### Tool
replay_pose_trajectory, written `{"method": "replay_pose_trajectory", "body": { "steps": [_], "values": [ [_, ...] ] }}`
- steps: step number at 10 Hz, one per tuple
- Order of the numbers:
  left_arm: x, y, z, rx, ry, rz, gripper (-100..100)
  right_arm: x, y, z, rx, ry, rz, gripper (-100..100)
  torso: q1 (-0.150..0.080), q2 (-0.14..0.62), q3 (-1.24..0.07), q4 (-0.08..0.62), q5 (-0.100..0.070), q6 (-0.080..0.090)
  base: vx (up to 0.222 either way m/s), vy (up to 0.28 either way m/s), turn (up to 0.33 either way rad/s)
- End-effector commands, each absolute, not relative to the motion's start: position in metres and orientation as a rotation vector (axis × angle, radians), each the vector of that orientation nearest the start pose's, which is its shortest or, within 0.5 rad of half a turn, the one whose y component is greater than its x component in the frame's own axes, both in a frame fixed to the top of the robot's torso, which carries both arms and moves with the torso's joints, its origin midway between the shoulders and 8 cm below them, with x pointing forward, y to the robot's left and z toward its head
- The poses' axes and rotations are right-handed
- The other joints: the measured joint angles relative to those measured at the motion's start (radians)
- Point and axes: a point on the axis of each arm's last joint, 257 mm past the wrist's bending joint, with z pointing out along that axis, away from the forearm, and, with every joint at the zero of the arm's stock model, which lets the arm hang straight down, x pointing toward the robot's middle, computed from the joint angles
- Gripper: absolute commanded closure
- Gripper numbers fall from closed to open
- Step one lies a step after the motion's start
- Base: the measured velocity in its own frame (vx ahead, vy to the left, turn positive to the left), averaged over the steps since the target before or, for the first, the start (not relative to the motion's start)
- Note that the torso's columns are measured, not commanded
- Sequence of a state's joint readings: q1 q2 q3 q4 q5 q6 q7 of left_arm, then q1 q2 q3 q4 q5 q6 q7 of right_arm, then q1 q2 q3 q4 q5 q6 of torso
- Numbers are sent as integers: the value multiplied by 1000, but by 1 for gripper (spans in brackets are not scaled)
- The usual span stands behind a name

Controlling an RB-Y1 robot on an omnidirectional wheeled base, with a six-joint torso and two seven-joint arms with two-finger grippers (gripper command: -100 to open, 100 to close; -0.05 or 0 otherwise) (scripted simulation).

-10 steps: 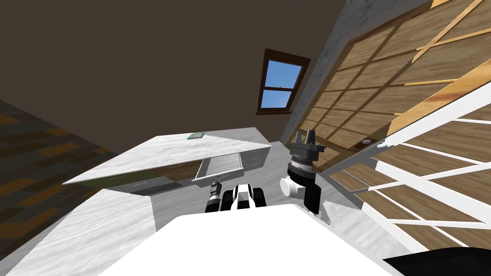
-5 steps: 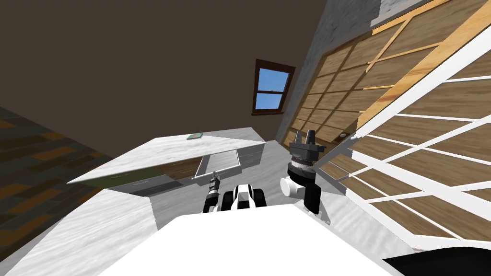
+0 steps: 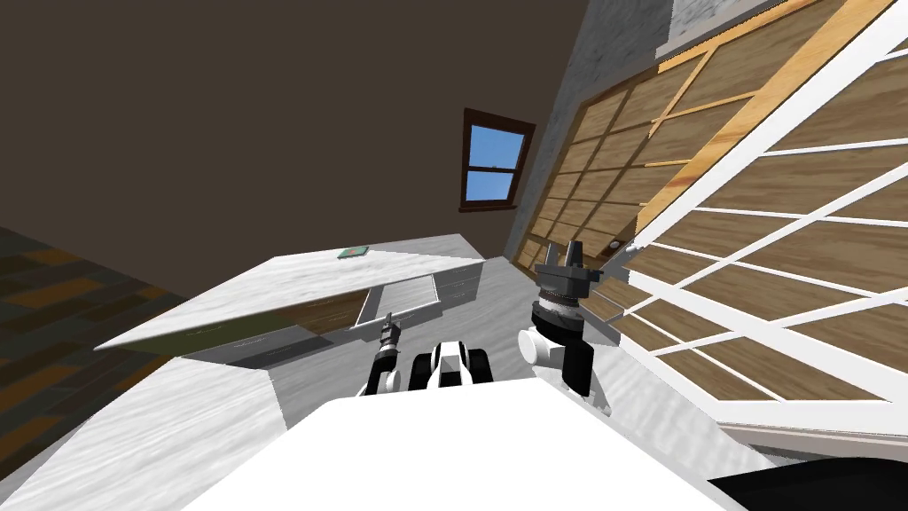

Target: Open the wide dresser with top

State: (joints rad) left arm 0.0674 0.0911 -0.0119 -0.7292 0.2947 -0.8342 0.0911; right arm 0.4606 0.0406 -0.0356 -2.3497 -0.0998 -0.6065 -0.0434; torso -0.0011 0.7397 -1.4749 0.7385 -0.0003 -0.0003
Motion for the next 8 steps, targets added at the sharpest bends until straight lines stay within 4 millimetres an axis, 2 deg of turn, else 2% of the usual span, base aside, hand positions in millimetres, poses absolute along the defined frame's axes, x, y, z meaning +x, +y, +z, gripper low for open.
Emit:
{"method": "replay_pose_trajectory", "body": {
  "steps": [1,2,4,5,7,8],
  "values": [
    [419,363,-423,-1504,935,-1108,-100,304,-297,84,577,355,1421,0,0,0,0,0,0,1,-170,-94,-217],
    [419,363,-423,-1504,935,-1108,-100,304,-297,84,577,355,1422,0,-1,2,1,0,0,1,-124,-76,-79],
    [441,401,-408,-1520,890,-1086,-100,304,-297,84,578,355,1421,0,2,-4,-3,-1,1,0,-110,-79,-180],
    [441,401,-408,-1520,890,-1086,-100,304,-297,84,577,355,1421,0,1,-2,-2,1,-1,0,-100,-58,-63],
    [462,438,-389,-1535,839,-1071,-100,304,-297,84,577,355,1421,0,-2,2,0,4,-4,0,-120,-75,-152],
    [453,427,-402,-1546,861,-1060,-100,304,-297,84,577,355,1421,0,-8,7,3,7,-5,3,-66,-37,-18]
  ]
}}
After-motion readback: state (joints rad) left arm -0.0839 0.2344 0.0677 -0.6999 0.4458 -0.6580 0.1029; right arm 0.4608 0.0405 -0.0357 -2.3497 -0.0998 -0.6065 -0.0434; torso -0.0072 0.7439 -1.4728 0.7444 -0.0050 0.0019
